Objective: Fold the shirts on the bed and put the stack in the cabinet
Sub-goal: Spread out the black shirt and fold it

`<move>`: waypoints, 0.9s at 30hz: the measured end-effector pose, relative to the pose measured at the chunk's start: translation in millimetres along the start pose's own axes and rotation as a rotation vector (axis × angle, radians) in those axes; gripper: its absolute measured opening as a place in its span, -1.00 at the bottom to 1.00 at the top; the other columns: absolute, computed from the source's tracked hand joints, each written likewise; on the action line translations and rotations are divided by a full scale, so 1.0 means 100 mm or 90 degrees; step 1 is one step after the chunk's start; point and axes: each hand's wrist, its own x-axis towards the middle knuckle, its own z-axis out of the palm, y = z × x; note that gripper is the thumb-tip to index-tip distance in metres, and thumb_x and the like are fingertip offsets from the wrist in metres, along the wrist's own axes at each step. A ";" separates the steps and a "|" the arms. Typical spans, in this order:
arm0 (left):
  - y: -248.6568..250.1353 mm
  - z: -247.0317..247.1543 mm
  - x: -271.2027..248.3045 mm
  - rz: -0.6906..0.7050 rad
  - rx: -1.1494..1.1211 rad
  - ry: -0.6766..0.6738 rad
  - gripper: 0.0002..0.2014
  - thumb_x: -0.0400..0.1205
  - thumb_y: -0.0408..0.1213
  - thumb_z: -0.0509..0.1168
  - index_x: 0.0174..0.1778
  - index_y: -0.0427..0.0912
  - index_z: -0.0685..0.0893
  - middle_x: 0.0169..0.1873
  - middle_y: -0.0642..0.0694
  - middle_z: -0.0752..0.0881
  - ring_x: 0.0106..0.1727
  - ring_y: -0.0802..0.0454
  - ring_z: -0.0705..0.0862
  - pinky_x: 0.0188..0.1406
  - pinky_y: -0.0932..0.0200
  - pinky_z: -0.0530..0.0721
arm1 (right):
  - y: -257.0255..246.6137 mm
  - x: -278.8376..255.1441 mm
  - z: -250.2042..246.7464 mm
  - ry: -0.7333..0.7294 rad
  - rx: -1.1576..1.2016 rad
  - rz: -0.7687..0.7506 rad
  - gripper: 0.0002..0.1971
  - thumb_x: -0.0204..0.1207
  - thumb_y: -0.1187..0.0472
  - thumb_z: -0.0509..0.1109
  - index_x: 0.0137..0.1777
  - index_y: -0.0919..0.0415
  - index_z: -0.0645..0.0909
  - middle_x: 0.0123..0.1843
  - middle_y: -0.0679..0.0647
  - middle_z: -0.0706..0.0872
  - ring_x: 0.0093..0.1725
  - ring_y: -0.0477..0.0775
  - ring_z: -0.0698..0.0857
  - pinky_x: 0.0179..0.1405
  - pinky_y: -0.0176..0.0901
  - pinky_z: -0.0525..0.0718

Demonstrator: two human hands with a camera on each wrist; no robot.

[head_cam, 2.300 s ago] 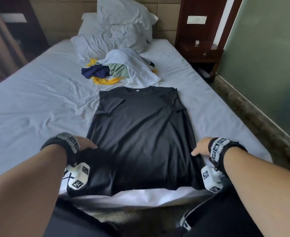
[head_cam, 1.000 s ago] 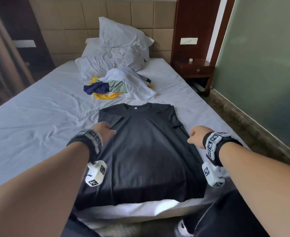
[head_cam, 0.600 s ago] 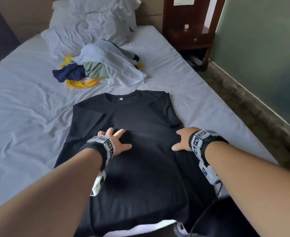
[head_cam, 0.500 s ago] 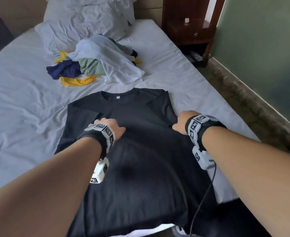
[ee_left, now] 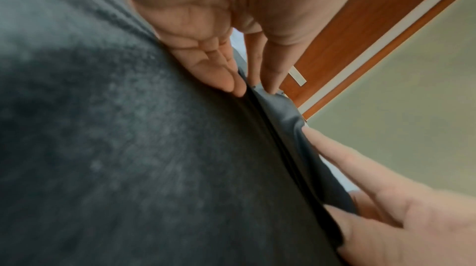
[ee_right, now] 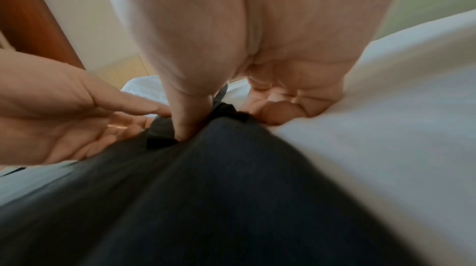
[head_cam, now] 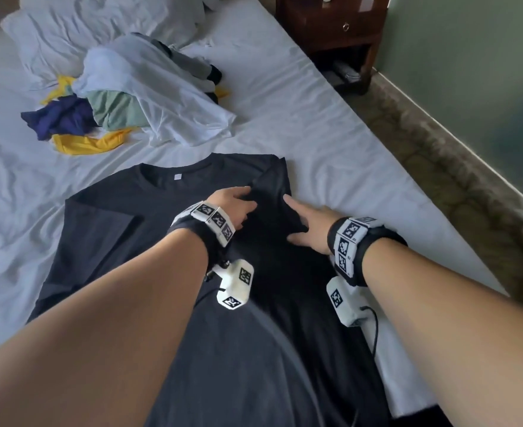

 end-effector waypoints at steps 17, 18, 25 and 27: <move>-0.12 -0.12 -0.02 -0.013 0.140 -0.004 -0.37 0.60 -0.11 0.51 0.62 0.20 0.52 0.38 0.05 0.54 -0.24 0.03 0.80 -0.39 0.37 0.61 | -0.01 0.12 -0.01 -0.032 -0.097 -0.010 0.10 0.24 -0.62 0.30 0.69 -0.48 -0.24 0.55 0.18 0.55 0.48 0.26 0.57 0.53 0.08 0.50; -0.11 -0.13 -0.03 -0.019 0.126 -0.010 -0.38 0.61 -0.13 0.50 0.61 0.20 0.53 0.36 0.04 0.53 -0.20 0.04 0.80 -0.34 0.36 0.66 | 0.00 0.11 -0.02 -0.034 -0.085 -0.014 0.07 0.36 -0.53 0.36 0.71 -0.44 -0.23 0.60 0.16 0.52 0.53 0.23 0.54 0.56 0.04 0.47; -0.21 -0.47 -0.38 -0.065 0.014 0.006 -0.64 0.70 -0.20 0.43 0.42 -0.14 0.66 -0.12 -0.10 0.68 -0.24 0.06 0.68 -0.28 0.14 0.78 | 0.14 -0.32 -0.08 0.073 0.127 0.090 0.12 0.31 -0.50 0.41 0.75 -0.24 -0.13 0.58 0.12 0.52 0.31 0.26 0.71 0.29 0.14 0.72; -0.35 -0.73 -0.65 -0.089 0.060 0.028 -0.76 0.72 -0.18 0.41 0.27 -0.13 0.69 -0.24 -0.15 0.65 -0.33 0.01 0.65 -0.41 0.15 0.70 | 0.25 -0.51 -0.03 0.089 0.203 0.165 -0.15 0.32 -0.37 0.49 0.49 0.10 0.37 0.10 0.22 0.75 -0.09 0.23 0.79 -0.02 0.10 0.81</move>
